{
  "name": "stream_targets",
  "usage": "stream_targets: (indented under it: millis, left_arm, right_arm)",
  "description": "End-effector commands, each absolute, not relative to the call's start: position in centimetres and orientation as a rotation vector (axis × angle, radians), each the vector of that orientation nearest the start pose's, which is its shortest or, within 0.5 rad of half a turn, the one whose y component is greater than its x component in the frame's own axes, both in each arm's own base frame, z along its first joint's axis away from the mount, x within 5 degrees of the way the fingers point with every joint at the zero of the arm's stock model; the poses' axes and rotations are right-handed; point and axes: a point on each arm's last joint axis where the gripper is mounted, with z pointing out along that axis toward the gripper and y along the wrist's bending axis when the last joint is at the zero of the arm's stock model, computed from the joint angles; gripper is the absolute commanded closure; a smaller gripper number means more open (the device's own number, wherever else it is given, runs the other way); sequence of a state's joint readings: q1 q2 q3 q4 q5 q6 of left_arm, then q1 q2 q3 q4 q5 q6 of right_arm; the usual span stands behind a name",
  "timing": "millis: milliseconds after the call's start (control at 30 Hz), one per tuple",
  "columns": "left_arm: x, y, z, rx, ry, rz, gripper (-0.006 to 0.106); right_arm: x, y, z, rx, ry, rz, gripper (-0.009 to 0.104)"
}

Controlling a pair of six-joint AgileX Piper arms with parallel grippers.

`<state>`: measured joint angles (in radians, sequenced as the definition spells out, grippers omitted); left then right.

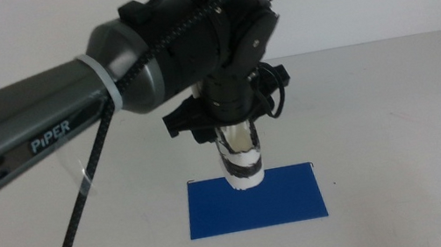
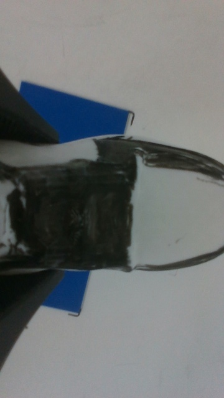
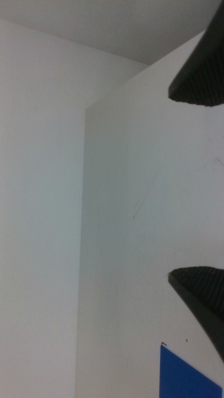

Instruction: Use one arm to grab the shoe from the table and place it on the mat.

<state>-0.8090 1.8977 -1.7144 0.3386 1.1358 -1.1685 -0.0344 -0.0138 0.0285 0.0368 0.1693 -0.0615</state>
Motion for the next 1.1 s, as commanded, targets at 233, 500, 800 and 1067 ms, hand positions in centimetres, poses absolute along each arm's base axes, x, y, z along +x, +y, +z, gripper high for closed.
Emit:
stream_targets:
  millis: [233, 500, 800, 1067]
  left_arm:
    - [29.8, -27.4, 33.1, -0.341, 2.53, -0.266, 0.091]
    - [30.2, -26.8, 33.3, -0.31, 2.477, -0.171, 0.091]
    - [30.7, -26.4, 33.7, -0.293, 2.412, -0.112, 0.091]
    - [30.2, -26.9, 33.3, -0.478, 2.463, -0.231, 0.091]
  right_arm:
    - [5.5, -0.2, 20.0, -0.007, 1.559, -0.065, 0.029]
    - [5.5, -0.2, 20.0, -0.007, 1.559, -0.065, 0.029]
    - [5.5, -0.2, 20.0, -0.007, 1.559, -0.065, 0.029]
    - [5.5, -0.2, 20.0, -0.007, 1.559, -0.065, 0.029]
